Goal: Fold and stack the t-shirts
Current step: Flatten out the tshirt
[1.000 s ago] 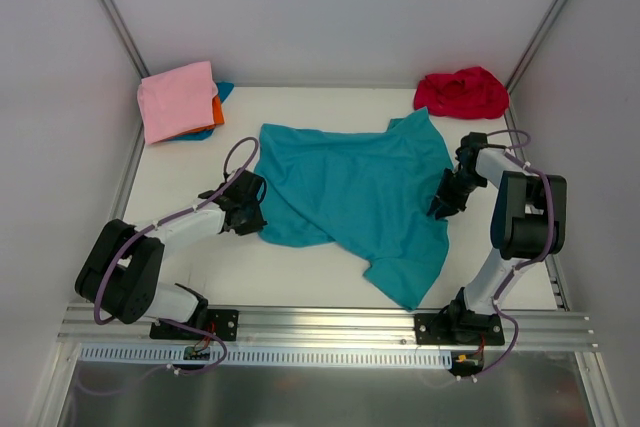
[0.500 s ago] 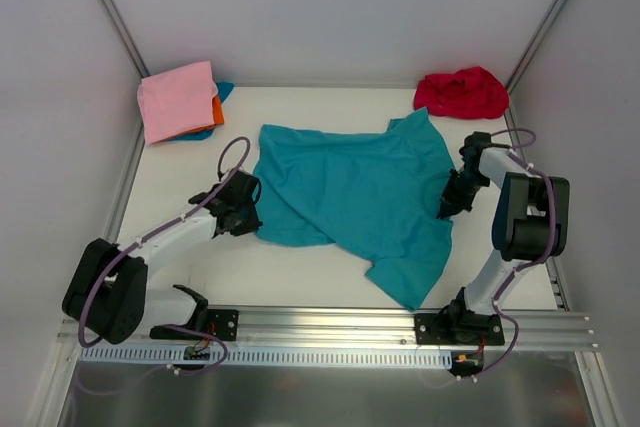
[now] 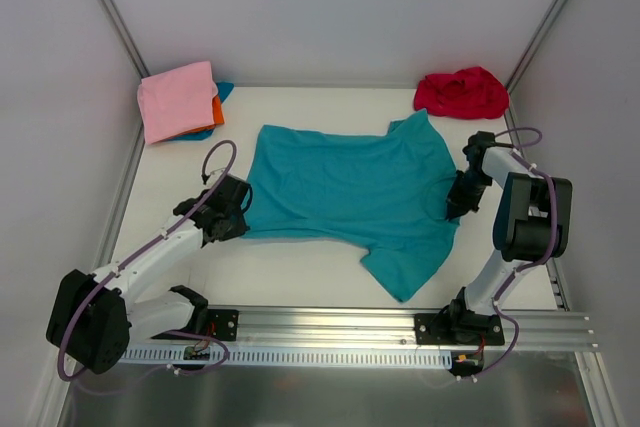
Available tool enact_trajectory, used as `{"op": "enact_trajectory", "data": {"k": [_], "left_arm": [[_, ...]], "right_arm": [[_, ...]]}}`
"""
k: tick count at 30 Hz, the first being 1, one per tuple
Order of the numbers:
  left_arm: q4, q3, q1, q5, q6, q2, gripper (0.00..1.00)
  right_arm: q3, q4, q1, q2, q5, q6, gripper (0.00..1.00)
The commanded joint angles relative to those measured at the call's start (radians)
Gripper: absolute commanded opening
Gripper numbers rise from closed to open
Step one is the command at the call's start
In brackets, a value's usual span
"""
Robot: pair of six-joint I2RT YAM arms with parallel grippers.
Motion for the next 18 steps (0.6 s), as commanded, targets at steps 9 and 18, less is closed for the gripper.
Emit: {"op": "enact_trajectory", "data": {"k": [9,18], "left_arm": [[-0.052,-0.035,-0.008,-0.068,-0.012,-0.011,0.12],[-0.055,-0.032,-0.009,-0.134,-0.015,-0.209,0.99]], "right_arm": [[0.038,-0.025,0.0,-0.104,0.088,-0.019,0.77],[0.1,-0.083,0.049,-0.271,0.004,-0.031,0.99]]}}
